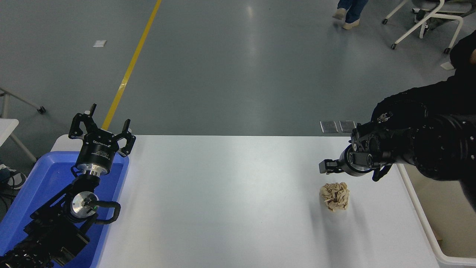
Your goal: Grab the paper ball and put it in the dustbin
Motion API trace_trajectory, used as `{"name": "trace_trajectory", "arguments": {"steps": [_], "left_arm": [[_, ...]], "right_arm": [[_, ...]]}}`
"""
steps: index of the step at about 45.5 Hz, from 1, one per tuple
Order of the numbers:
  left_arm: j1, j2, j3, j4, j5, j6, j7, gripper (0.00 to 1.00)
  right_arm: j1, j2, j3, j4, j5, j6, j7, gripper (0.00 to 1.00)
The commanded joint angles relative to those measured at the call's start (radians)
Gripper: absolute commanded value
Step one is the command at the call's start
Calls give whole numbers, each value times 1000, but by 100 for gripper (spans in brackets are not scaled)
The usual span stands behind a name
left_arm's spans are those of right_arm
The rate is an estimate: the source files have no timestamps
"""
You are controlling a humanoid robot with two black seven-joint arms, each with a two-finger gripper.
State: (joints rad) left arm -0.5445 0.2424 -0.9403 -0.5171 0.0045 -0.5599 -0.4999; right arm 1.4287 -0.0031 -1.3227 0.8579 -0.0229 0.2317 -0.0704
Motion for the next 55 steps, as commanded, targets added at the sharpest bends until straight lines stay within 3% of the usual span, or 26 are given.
{"name": "trace_trajectory", "arguments": {"steps": [1, 18, 21, 25, 29, 32, 35, 55], "left_arm": [[0, 0, 0, 0, 0, 0, 0, 98], [0, 0, -2, 0, 0, 0, 0, 98], [0, 0, 0, 0, 0, 0, 0, 98], [0, 0, -2, 0, 0, 0, 0, 98], [0, 0, -2, 0, 0, 0, 0, 98], [1, 0, -2, 0, 0, -1, 0, 98], [1, 0, -2, -1, 0, -1, 0, 98], [1, 0, -2, -1, 0, -2, 0, 98]], "right_arm": [[-53, 3, 3, -8, 1, -8, 0, 100], [-111, 3, 25, -8, 3, -64, 0, 100], [-116, 3, 26, -8, 6, -87, 0, 95], [-120, 3, 22, -2, 24, -136, 0, 71], [-119, 3, 13, 6, 31, -138, -2, 34], [-117, 3, 10, 7, 31, -137, -2, 22], [-116, 3, 7, 18, 29, -132, -2, 0], [-10, -24, 13, 105, 146, -127, -9, 0]]}}
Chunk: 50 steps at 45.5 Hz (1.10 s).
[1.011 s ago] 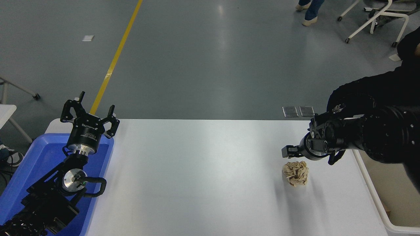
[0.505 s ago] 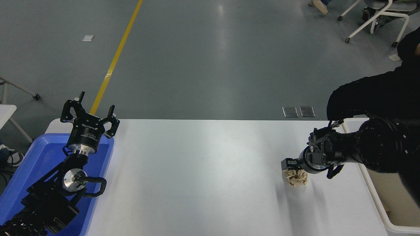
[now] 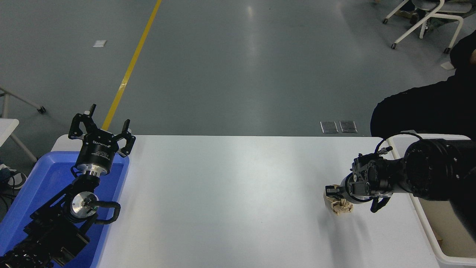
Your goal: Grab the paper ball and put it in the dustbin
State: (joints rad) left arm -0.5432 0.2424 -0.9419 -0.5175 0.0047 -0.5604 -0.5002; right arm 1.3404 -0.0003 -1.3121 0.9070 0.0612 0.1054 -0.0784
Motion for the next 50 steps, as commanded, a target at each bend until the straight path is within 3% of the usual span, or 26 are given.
{"name": "trace_trajectory", "arguments": {"steps": [1, 13, 20, 50], "left_arm": [[0, 0, 0, -1, 0, -1, 0, 98], [0, 0, 0, 1, 0, 1, 0, 98], [0, 0, 2, 1, 0, -1, 0, 98], [0, 0, 2, 1, 0, 1, 0, 98]], "right_arm": [[97, -36, 2, 69, 61, -1, -1, 0], [373, -178, 8, 219, 60, 92, -1, 0], [526, -250, 17, 228, 58, 232, -1, 0], [927, -311, 16, 228, 61, 548, 0, 0]]}}
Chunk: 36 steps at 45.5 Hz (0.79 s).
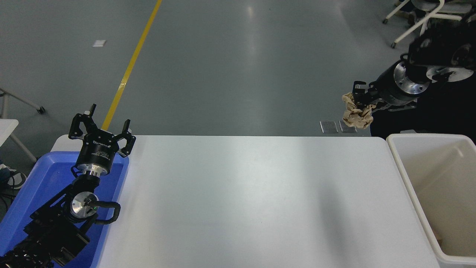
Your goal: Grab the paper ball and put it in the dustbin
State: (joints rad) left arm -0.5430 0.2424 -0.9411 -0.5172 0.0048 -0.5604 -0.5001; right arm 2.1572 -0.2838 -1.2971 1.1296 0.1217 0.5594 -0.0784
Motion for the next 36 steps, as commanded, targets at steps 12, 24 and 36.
{"name": "trace_trajectory", "arguments": {"steps": [12, 24, 36], "left_arm": [[0, 0, 1, 0, 0, 0, -2, 98], [0, 0, 1, 0, 0, 0, 0, 98], [0, 0, 1, 0, 0, 0, -2, 98]], "right_arm": [[130, -34, 1, 30, 1, 99, 0, 0], [127, -34, 2, 36, -1, 97, -1, 0], [33, -93, -16, 16, -14, 41, -1, 0]]}}
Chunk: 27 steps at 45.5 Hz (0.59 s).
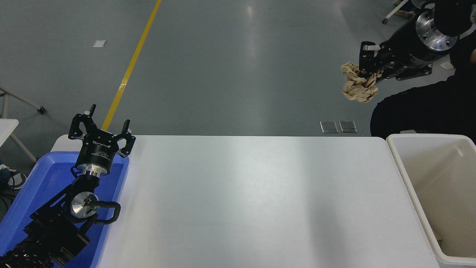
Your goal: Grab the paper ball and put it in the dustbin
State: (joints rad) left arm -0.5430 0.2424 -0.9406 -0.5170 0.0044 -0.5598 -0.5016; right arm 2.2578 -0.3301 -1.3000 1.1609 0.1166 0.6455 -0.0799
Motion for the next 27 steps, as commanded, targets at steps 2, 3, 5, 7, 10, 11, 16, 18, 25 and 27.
{"name": "trace_trajectory", "arguments": {"steps": [2, 3, 5, 7, 10, 11, 16, 18, 25, 27], "left_arm": [[0, 0, -1, -1, 0, 0, 0, 98], [0, 0, -1, -1, 0, 0, 0, 98], [0, 0, -1, 0, 0, 0, 0, 98], [0, 0, -1, 0, 0, 0, 0, 98], [0, 2, -1, 0, 0, 0, 0, 98], [0, 0, -1, 0, 0, 0, 0, 98], [0, 0, -1, 0, 0, 0, 0, 98], [0, 2, -1, 0, 0, 0, 0, 98], [0, 0, -1, 0, 0, 0, 0, 98], [0, 2, -1, 0, 0, 0, 2, 98]], "right_arm": [[-89, -69, -16, -15, -11, -78, 0, 0], [-101, -81, -18, -15, -12, -95, -1, 0], [-133, -109, -22, -18, -14, -130, -1, 0], [-170, -128, -27, -23, -17, -167, -3, 0], [-227, -156, -36, -47, -20, -220, -9, 0], [-248, -164, -42, -59, -17, -234, -11, 0], [-375, -198, -56, -153, 5, -302, -12, 0], [-423, -210, -56, -185, 8, -326, -12, 0], [-595, -244, -41, -276, 9, -446, -14, 0], [-641, -242, -41, -293, 14, -484, -14, 0]]}}
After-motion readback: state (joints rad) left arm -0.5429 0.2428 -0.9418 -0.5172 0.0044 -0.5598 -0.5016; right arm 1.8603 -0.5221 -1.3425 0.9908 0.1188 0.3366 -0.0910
